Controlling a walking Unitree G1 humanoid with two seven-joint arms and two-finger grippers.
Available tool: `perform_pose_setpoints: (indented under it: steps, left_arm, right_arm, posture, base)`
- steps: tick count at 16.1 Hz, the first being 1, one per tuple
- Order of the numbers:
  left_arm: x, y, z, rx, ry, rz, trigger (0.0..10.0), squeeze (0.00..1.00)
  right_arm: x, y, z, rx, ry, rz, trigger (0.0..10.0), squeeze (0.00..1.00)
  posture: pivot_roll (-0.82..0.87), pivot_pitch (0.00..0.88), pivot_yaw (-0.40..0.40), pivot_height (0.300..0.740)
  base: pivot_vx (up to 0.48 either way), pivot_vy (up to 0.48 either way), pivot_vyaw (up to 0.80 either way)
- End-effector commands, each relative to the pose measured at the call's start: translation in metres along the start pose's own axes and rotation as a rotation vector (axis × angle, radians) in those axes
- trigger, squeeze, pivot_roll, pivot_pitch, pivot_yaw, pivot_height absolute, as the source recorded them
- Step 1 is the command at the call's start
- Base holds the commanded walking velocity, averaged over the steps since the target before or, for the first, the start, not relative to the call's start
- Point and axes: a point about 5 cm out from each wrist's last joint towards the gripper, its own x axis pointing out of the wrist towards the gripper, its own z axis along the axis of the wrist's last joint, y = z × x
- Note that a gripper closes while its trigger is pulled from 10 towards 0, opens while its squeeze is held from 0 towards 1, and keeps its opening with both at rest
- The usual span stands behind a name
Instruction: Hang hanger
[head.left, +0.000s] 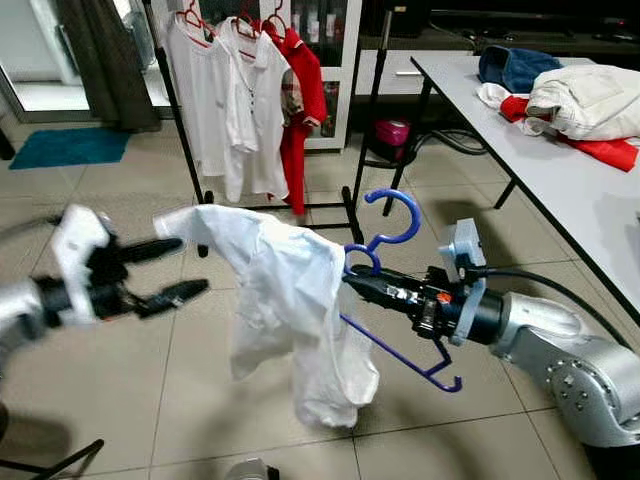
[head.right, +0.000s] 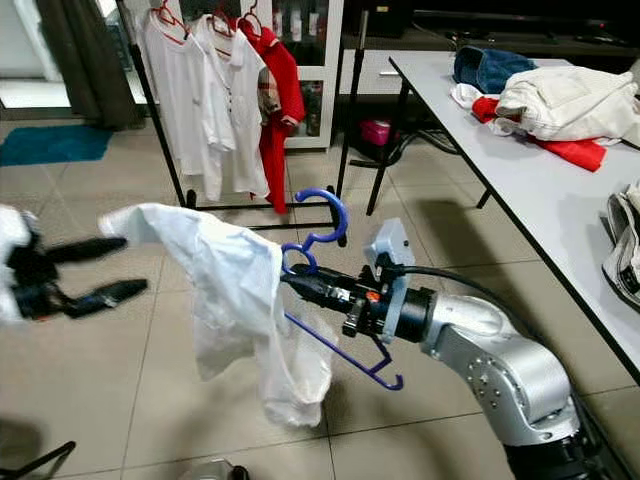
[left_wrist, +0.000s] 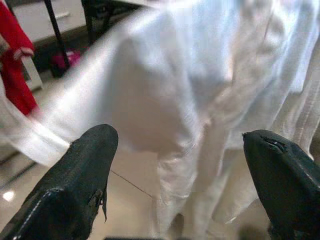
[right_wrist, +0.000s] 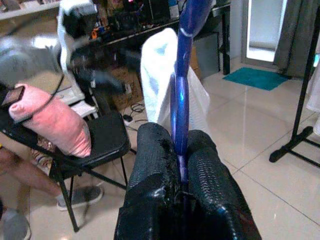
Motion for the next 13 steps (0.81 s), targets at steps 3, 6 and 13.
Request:
perform_pose_setpoints:
  steps: [3, 6, 13]
  left_arm:
    - [-0.011, 0.000, 0.023, 0.051, -0.027, -0.070, 10.0, 0.80]
    - [-0.011, 0.015, 0.022, 0.120, 0.019, -0.001, 10.0, 0.00]
    - [-0.003, 0.034, -0.012, 0.053, 0.104, -0.038, 0.0, 0.00]
  right_arm:
    - [0.001, 0.001, 0.006, -0.044, 0.025, 0.058, 10.0, 0.00]
    - [0.001, 0.003, 0.008, -0.052, 0.021, 0.086, 10.0, 0.00]
    - [0.005, 0.008, 0.015, -0.081, 0.025, 0.142, 10.0, 0.00]
  posture:
    - [-0.04, 0.000, 0.016, 0.740]
    - [-0.03, 0.000, 0.010, 0.740]
    - [-0.05, 0.000, 0.043, 0.740]
  base:
    - [0.000, 0.000, 0.00]
    - [0.000, 0.000, 0.00]
    - [0.000, 0.000, 0.00]
